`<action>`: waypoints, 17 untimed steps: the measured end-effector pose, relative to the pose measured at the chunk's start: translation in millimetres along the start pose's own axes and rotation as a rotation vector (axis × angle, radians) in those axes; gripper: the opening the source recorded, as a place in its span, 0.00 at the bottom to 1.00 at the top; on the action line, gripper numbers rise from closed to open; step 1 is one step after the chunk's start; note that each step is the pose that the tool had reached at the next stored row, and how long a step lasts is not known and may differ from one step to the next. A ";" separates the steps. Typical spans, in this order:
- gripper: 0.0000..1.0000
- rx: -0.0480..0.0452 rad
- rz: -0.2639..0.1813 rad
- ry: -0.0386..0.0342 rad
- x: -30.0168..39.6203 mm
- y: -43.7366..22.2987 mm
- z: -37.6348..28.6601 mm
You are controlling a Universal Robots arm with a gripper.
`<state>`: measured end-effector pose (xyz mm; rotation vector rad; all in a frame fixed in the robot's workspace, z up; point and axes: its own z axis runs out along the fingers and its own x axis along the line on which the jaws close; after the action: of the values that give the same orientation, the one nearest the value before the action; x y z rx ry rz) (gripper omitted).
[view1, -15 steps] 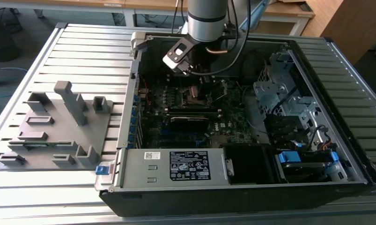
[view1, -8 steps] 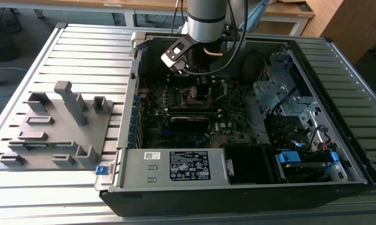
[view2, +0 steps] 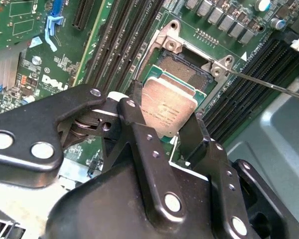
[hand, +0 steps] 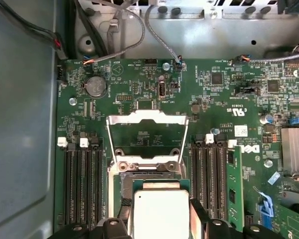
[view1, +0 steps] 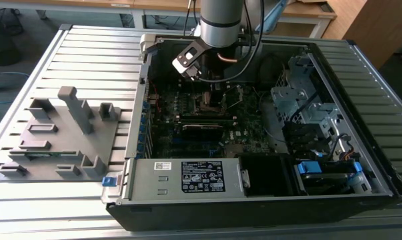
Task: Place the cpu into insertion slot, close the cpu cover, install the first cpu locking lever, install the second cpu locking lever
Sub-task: 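Place the cpu into insertion slot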
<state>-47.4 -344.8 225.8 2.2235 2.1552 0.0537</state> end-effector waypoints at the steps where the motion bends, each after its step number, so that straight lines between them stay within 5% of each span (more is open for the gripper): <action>1: 0.54 0.0000 0.000 0.0000 0.0 -0.1 1.1; 17: 0.54 0.0001 0.000 0.0030 2.2 -0.8 11.3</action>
<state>-47.5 -342.6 214.4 2.2252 2.1565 0.0569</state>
